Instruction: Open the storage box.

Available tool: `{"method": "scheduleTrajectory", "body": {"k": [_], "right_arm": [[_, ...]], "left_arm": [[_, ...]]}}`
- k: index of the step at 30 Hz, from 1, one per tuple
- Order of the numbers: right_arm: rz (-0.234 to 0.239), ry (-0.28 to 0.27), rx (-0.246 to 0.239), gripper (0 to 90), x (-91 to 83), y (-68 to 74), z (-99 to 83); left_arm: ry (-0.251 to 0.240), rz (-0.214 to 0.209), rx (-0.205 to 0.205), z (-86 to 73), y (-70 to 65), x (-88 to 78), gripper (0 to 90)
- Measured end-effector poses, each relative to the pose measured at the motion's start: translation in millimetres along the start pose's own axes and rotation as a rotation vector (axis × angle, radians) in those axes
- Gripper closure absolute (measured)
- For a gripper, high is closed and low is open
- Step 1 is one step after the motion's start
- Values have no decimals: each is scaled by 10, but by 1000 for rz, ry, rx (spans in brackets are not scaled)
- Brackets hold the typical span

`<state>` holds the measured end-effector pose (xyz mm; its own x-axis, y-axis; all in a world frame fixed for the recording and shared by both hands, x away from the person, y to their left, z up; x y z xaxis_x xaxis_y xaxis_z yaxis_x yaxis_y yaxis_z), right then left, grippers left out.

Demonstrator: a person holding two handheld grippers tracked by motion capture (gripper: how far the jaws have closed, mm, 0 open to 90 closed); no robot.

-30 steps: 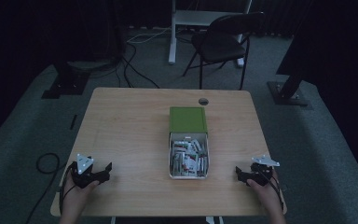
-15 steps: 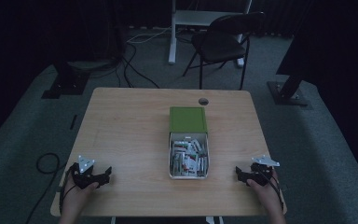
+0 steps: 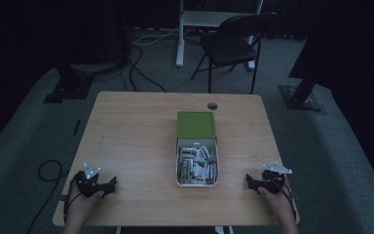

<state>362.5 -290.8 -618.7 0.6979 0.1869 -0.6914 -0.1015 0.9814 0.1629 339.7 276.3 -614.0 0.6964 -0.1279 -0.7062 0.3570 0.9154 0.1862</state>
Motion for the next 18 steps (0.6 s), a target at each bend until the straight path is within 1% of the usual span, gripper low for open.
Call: {"method": "scheduleTrajectory", "body": {"k": [1,2,18], "right_arm": [[0,0,0,107,0,0,0],[0,0,0,107,0,0,0],[2,1,0,107,-2,0,0]], "left_arm": [[0,0,0,0,0,0,105],[5,-14,-26,-7,-4,4,105],[4,-12,-29,-5,-5,5,105]]}}
Point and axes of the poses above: each handheld gripper's, and its own axes: x roughly forward along the jaws, z roughly out of its top, y roughly to its left, the point moved 9 cm from there along x, roughly forward along the jaws, and after that the axes turned 12 degrees about x, right-handed, at the moved point
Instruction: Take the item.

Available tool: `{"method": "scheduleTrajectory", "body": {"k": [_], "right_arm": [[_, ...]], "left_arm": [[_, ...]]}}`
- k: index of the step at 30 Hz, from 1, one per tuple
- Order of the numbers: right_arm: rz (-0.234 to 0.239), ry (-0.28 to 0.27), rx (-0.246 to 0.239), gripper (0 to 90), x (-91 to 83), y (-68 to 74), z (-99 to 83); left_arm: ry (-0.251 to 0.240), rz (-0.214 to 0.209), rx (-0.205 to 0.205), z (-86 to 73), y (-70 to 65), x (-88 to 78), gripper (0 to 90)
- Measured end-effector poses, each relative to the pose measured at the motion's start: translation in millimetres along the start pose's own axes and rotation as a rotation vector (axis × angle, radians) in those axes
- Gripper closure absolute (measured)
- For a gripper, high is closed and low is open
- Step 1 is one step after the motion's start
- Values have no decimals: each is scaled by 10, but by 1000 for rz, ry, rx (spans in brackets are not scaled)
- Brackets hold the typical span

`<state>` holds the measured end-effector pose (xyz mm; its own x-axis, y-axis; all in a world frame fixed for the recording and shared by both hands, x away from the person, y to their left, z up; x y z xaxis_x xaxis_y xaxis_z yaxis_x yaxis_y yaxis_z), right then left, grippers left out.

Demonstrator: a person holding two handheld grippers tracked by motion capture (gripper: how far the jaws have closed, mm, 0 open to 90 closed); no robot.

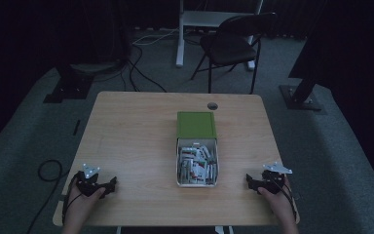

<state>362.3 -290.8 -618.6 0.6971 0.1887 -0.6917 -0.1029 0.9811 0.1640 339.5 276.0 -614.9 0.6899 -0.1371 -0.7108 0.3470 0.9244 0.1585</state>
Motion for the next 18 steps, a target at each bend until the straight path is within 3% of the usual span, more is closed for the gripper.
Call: {"method": "scheduleTrajectory", "body": {"k": [4,18], "right_arm": [[31,-4,16,107,-16,4,1],[48,20,7,127,-33,155,14]], "left_arm": [[0,-1,0,1,1,0,105],[0,0,0,0,0,1,104]]}}
Point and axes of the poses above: each handheld gripper's, and its own axes: x roughly forward along the jaws, z roughly out of its top, y roughly to its left, the point moved 9 cm from there along x, roughly forward along the jaws, and after that the axes turned 12 degrees about x, right-handed, at the moved point
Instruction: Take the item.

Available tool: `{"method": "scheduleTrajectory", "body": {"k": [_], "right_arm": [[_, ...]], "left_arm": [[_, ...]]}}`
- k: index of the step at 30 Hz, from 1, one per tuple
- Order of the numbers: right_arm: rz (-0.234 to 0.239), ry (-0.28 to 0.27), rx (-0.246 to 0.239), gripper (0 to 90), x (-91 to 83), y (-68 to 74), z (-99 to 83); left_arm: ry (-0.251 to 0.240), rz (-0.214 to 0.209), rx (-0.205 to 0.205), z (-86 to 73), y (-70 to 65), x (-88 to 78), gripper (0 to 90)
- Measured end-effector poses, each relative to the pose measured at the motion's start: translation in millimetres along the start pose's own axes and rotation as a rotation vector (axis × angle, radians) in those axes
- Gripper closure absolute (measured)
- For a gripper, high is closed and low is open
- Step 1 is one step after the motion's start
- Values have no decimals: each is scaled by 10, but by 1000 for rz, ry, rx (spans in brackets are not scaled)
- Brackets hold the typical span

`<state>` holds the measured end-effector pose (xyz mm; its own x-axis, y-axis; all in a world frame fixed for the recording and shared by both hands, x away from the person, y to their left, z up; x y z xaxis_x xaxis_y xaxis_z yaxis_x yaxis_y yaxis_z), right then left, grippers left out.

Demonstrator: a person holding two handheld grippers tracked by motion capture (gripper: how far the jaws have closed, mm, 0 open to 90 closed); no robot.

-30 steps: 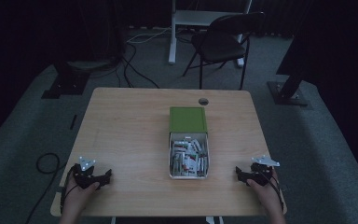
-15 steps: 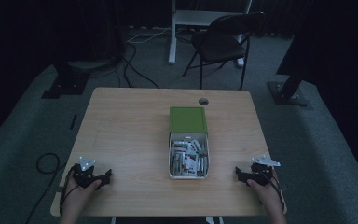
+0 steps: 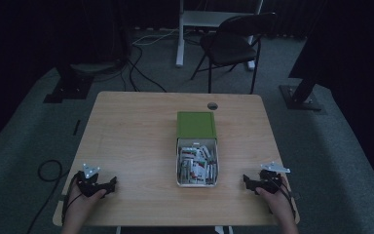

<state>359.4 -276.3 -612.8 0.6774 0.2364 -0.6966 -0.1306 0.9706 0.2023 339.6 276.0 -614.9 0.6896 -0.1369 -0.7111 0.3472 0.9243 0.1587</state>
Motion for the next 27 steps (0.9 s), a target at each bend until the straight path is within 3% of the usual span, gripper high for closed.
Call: {"method": "scheduleTrajectory", "body": {"k": [6,27], "right_arm": [[33,-33,25,122,-94,113,105],[84,-94,-21,121,-379,537,456]], "left_arm": [[0,0,0,0,0,0,104],[-1,0,-1,0,-1,0,104]]}}
Point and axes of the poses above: each handheld gripper's, and its own axes: x roughly forward along the jaws, z roughly out of its top, y roughly to its left, the point moved 9 cm from there along x, roughly forward along the jaws, and after that the axes turned 12 degrees about x, right-handed, at the moved point
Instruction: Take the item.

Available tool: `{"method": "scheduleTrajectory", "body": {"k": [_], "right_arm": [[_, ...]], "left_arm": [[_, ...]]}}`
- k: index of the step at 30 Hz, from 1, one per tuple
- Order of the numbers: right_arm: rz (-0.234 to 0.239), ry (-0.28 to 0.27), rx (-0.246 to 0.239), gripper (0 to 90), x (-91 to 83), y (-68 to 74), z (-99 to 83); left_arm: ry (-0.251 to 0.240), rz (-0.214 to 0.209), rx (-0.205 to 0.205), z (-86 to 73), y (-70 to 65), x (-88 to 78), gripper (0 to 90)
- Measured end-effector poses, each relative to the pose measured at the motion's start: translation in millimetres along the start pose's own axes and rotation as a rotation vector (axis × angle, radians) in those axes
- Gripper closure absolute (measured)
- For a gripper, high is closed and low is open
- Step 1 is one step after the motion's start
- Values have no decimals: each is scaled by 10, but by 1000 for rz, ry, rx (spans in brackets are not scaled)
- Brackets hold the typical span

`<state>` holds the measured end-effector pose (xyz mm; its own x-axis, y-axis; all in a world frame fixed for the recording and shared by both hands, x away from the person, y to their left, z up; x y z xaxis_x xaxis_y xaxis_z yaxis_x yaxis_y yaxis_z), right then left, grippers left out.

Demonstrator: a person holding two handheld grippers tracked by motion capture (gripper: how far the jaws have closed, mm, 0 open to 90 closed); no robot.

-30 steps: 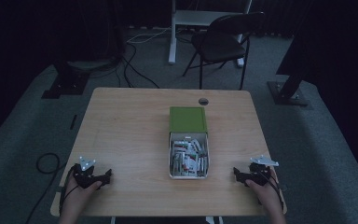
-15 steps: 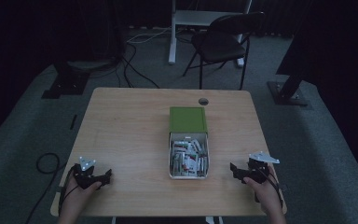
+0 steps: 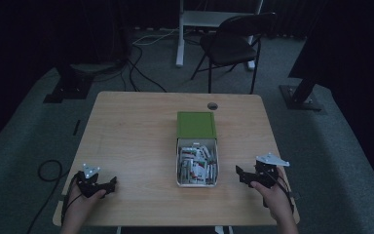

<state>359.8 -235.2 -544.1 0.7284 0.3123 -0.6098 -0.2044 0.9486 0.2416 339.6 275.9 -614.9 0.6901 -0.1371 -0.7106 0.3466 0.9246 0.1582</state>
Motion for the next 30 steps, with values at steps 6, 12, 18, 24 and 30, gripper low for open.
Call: {"method": "scheduleTrajectory", "body": {"k": [6,12,18,24,30], "right_arm": [[18,-21,-4,126,-59,104,90],[46,-40,-30,130,-115,262,168],[84,-61,-48,135,-165,434,245],[122,-78,-69,141,-221,610,300],[149,-95,-89,164,-256,790,345]], "left_arm": [[-1,0,-1,1,-1,1,104],[-1,0,-1,1,-1,1,104],[-1,0,-1,1,-1,1,104],[-1,1,-1,1,-1,1,104],[-2,1,-1,1,-1,1,104]]}}
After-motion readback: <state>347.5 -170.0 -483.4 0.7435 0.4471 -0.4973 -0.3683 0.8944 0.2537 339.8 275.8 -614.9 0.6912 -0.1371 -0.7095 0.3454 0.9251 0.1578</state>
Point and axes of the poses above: each handheld gripper's, and its own axes: x roughly forward along the jaws, z roughly out of its top, y roughly to its left, the point moved 9 cm from there along x, roughly forward along the jaws, and after that the axes turned 12 degrees about x, right-handed, at the moved point
